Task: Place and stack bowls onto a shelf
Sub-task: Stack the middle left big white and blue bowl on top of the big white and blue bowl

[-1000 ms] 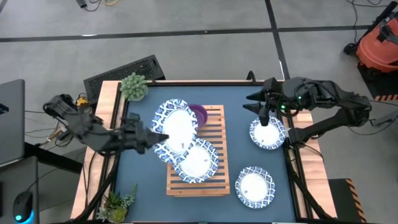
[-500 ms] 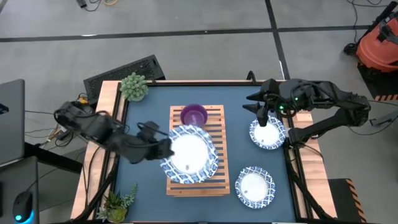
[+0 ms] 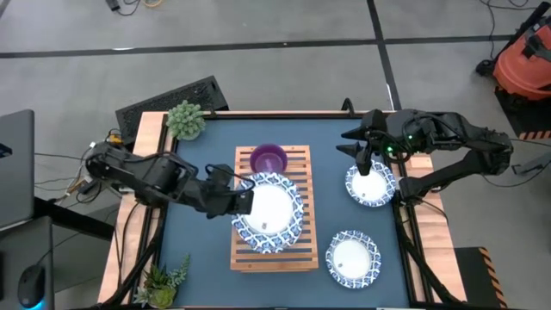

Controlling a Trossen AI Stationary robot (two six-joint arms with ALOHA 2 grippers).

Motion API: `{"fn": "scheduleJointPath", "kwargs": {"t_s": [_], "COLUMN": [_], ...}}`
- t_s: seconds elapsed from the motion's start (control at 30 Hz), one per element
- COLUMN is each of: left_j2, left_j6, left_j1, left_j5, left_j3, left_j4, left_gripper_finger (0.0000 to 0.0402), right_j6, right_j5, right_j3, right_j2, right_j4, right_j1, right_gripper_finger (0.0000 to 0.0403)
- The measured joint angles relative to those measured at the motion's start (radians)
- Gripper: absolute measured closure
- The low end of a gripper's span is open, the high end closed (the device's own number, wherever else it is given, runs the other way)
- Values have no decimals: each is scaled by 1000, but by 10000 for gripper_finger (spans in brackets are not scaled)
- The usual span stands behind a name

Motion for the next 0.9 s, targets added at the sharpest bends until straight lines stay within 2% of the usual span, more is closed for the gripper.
{"fn": "scheduleJointPath", "kwargs": {"t_s": [0.17,0.5,0.9], "left_j2": [41,56,56], "left_j6": [20,76,107], "left_j1": [7,27,31], "left_j5": [54,24,47], "left_j3": [0,-33,-61], "left_j4": [0,-12,8], "left_gripper_finger": [401,401,401], "right_j6": [0,-5,-8], "right_j5": [0,0,1], "right_j3": [0,0,0], "right_j2": [0,0,0], "right_j4": [-13,-25,-26], "right_j1": [0,0,0], "right_gripper_finger": [173,173,173]}}
